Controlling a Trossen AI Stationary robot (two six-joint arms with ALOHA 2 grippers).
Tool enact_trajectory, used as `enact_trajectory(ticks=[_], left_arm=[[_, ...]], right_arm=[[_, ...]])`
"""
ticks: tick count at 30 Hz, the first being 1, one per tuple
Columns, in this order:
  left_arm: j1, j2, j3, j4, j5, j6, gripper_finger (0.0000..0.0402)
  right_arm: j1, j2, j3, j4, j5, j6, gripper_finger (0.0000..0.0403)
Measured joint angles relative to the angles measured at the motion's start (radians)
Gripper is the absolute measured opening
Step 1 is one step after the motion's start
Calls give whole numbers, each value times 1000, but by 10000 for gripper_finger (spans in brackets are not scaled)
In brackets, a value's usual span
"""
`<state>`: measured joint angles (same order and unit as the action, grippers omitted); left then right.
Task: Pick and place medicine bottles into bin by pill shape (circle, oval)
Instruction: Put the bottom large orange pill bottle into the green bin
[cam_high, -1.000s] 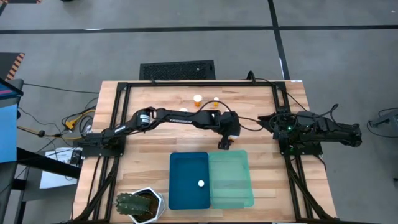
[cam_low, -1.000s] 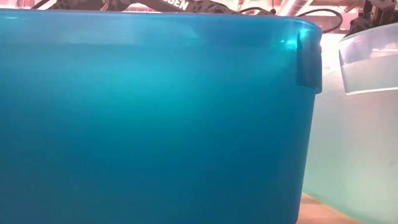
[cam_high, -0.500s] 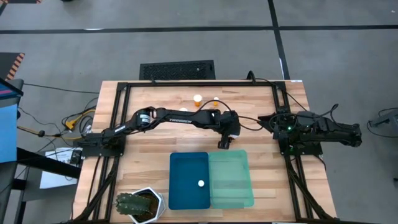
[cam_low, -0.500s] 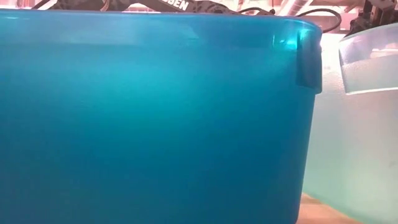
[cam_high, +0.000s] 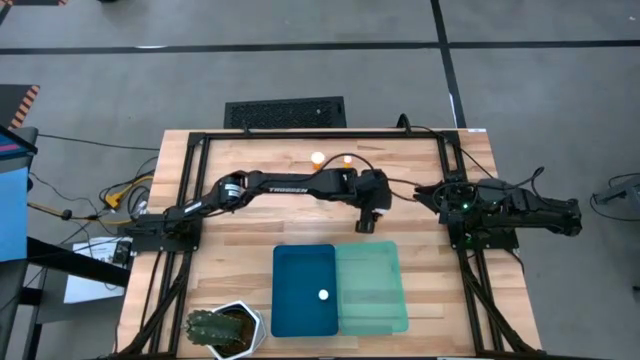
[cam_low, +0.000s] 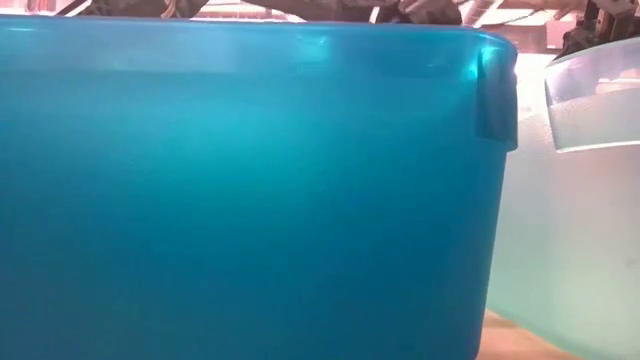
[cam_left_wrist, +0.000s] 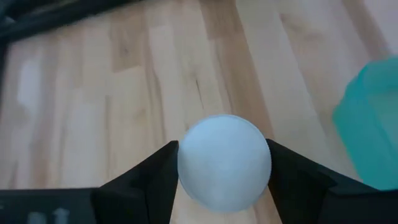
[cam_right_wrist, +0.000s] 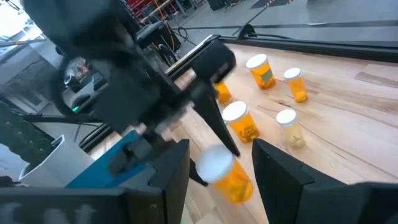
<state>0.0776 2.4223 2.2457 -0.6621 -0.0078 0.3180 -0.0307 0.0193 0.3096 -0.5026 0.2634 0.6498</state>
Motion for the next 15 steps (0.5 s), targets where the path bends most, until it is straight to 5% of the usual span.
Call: enact_trajectory(ticks=[4,15], left_arm=[[-5,-1,113,-117,-5,-35,202],[-109,-114,112,-187,-41,-156,202]], right_arm=[[0,0,0,-8,0,0,186],[-5,0,0,-46,0,-2,181]])
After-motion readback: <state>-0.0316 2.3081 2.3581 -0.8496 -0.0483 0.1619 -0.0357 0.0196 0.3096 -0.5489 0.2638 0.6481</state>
